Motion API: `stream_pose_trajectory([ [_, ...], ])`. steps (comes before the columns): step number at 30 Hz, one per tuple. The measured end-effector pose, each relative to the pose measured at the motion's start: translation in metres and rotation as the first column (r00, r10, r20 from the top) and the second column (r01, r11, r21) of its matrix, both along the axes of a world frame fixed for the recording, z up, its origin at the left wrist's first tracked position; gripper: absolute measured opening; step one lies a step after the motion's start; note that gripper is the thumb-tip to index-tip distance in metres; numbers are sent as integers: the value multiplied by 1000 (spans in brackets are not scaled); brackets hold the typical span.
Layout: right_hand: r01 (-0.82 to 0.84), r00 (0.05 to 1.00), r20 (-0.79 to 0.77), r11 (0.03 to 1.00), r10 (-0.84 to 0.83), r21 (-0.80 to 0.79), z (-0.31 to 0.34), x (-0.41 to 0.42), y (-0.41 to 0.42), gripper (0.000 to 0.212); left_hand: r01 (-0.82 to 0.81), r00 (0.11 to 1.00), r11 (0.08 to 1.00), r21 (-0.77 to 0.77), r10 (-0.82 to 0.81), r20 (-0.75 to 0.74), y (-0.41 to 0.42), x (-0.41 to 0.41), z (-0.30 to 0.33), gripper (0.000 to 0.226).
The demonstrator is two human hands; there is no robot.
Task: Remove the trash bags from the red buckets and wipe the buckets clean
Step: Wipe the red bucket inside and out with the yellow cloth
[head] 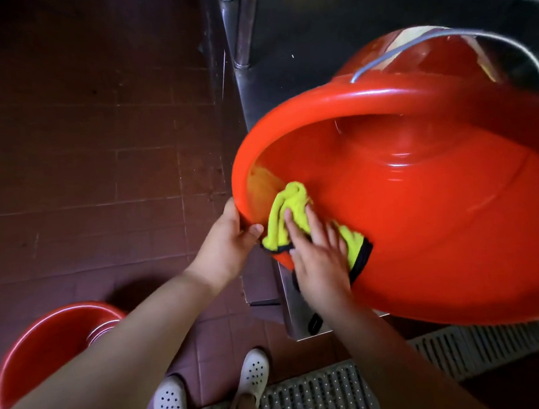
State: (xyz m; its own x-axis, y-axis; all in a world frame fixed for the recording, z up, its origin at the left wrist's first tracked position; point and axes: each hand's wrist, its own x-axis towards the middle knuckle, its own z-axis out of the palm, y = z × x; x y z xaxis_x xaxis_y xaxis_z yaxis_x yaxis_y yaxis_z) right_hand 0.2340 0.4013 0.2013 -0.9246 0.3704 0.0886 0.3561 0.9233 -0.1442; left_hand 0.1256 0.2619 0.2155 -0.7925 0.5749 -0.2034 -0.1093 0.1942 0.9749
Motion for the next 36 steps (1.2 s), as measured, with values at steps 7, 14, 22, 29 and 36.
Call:
stream_pose_trajectory([
  [7, -105, 994, -47, 991, 102, -81, 1, -27, 45, 66, 86, 980, 996, -33, -91, -178, 3, -21, 25, 37],
  [14, 144, 974, 178, 990, -142, 1, 6, -90, 136, 61, 91, 923, 991, -93, -119, -366, -6, -55, 60, 39],
  [22, 271, 914, 304, 962, -267, 31, 12, -103, 140, 59, 40, 999, 999, -18, -40, 22, -7, -7, 5, 27],
  [29, 104, 990, 112, 979, -85, -173, 14, -35, 26, 61, -36, 984, 995, 96, 18, 177, 0, 2, -5, 33],
  [36, -55, 998, 38, 998, 56, -30, 7, -5, 7, 50, 14, 998, 998, 65, -18, 65, -15, 0, 8, 31],
])
